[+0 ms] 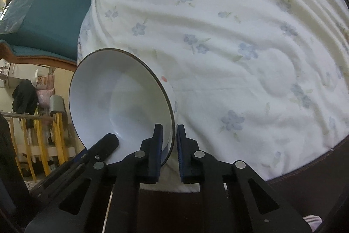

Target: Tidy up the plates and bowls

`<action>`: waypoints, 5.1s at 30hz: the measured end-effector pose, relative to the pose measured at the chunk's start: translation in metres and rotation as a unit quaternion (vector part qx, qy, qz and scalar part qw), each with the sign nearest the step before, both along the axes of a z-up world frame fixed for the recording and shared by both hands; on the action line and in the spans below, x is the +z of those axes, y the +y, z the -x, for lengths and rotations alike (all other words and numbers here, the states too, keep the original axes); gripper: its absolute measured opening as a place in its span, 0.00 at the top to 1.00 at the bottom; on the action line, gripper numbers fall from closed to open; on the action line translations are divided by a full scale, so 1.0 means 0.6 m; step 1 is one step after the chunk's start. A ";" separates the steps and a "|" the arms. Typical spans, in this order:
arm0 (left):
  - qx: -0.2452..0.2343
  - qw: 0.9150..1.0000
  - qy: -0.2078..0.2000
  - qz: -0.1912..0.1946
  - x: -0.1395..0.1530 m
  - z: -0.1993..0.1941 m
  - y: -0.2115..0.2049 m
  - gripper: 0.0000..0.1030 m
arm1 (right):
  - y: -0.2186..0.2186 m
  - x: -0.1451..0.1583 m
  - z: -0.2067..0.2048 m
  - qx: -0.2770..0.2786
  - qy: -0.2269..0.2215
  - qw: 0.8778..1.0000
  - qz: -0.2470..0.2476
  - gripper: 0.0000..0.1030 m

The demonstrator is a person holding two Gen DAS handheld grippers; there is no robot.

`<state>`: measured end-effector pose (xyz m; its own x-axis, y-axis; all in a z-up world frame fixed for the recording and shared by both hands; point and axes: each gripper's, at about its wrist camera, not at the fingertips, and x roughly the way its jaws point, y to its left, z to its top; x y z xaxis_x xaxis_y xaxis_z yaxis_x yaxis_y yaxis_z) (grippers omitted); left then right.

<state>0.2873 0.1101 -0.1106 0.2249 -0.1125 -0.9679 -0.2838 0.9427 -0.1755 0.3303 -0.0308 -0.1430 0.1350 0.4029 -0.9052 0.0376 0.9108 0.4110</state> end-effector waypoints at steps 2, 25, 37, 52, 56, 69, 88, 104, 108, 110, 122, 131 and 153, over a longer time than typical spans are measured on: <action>-0.010 1.000 -0.006 0.008 0.016 0.007 -0.017 0.91 | -0.016 0.014 0.010 -0.006 -0.007 1.000 0.000 0.87; -0.160 0.979 -0.121 0.040 0.230 0.184 -0.220 0.90 | -0.258 0.228 0.226 -0.072 -0.096 0.993 -0.023 0.87; -0.216 0.963 -0.147 0.059 0.266 0.304 -0.262 0.89 | -0.312 0.284 0.347 -0.036 -0.125 0.991 -0.043 0.86; -0.212 0.971 -0.079 0.076 0.179 0.332 -0.281 0.89 | -0.358 0.214 0.417 -0.043 -0.122 0.989 -0.075 0.86; -0.216 0.972 -0.068 0.061 0.163 0.332 -0.288 0.89 | -0.360 0.186 0.411 -0.042 -0.096 0.991 -0.085 0.87; -0.194 0.978 -0.001 0.070 0.117 0.321 -0.274 0.88 | -0.351 0.135 0.403 -0.045 -0.033 0.995 -0.086 0.86; -0.184 0.980 -0.005 0.076 0.120 0.316 -0.269 0.84 | -0.370 0.126 0.398 -0.077 -0.002 0.991 -0.112 0.81; -0.148 0.986 -0.062 0.050 0.137 0.292 -0.245 0.83 | -0.393 0.159 0.389 -0.092 -0.065 0.988 -0.104 0.79; -0.150 0.985 -0.066 0.052 0.134 0.289 -0.245 0.83 | -0.395 0.145 0.375 -0.098 -0.053 0.989 -0.094 0.78; -0.146 0.985 -0.078 0.054 0.141 0.294 -0.240 0.83 | -0.395 0.148 0.373 -0.100 -0.060 0.988 -0.101 0.78; -0.178 0.958 -0.216 -0.057 0.223 0.389 -0.234 0.71 | -0.389 0.264 0.446 -0.062 -0.223 0.973 -0.027 0.62; -0.173 0.933 -0.307 -0.073 0.259 0.518 -0.231 0.66 | -0.374 0.332 0.580 -0.034 -0.307 0.950 0.050 0.15; -0.135 0.940 -0.277 -0.147 0.198 0.630 -0.215 0.00 | -0.319 0.252 0.716 -0.026 -0.343 0.928 0.143 0.00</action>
<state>-0.0909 -0.0192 0.0080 0.7047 0.0173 -0.7093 0.0302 0.9981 0.0543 -0.0992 -0.2225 0.0080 0.7316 0.1364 -0.6679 -0.0974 0.9906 0.0956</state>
